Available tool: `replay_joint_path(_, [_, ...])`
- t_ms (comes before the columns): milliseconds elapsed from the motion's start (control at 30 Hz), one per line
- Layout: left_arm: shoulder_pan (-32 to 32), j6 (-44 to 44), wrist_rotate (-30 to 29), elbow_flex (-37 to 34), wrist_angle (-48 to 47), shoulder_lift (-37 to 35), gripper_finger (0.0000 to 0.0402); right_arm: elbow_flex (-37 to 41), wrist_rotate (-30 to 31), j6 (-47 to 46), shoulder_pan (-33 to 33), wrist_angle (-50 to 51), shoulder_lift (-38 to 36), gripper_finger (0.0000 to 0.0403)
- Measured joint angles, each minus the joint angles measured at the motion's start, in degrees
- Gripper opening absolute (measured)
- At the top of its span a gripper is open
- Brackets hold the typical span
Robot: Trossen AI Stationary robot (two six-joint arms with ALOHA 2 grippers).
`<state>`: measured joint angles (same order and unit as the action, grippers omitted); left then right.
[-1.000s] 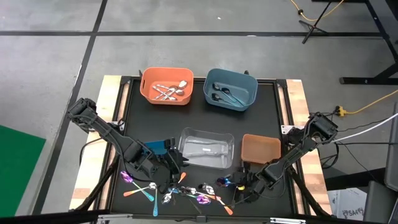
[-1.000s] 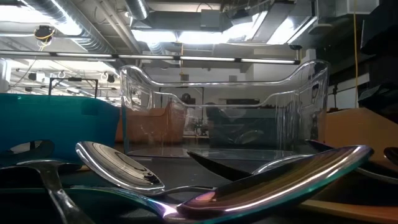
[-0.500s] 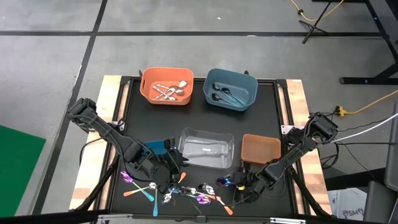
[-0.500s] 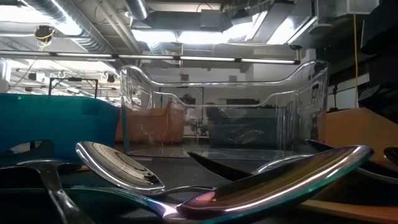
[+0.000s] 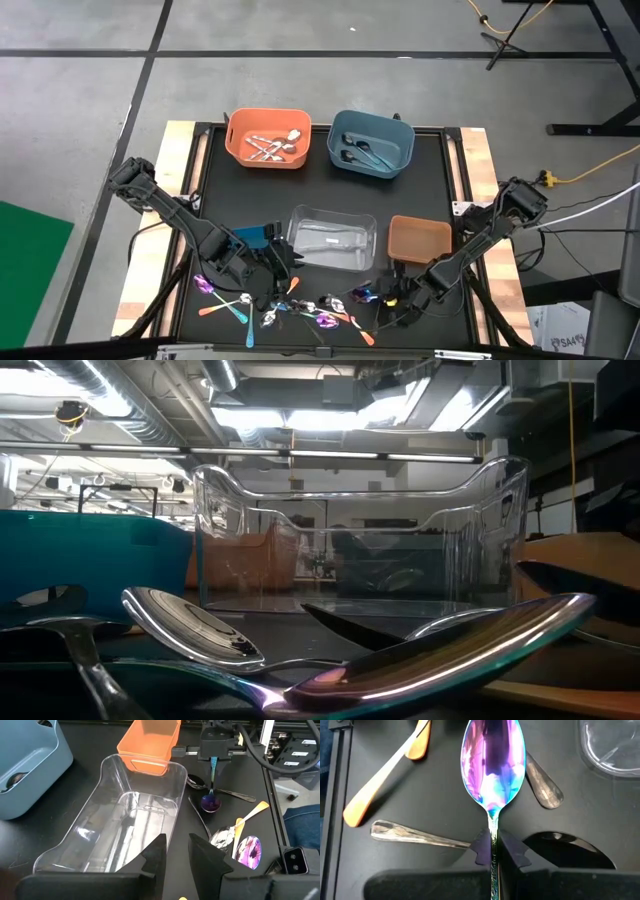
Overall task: Sort silverware by color (type)
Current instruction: Put the purple spoon into the transparent bin
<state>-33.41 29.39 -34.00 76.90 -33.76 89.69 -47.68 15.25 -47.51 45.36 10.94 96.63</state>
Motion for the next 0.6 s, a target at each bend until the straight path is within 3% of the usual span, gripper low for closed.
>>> replay_joint_path(600, [0.0,0.1,0.0,0.0,0.0,0.0,0.0075,-0.2,-1.0,0.0,0.0,-1.0,-0.3,0.0001])
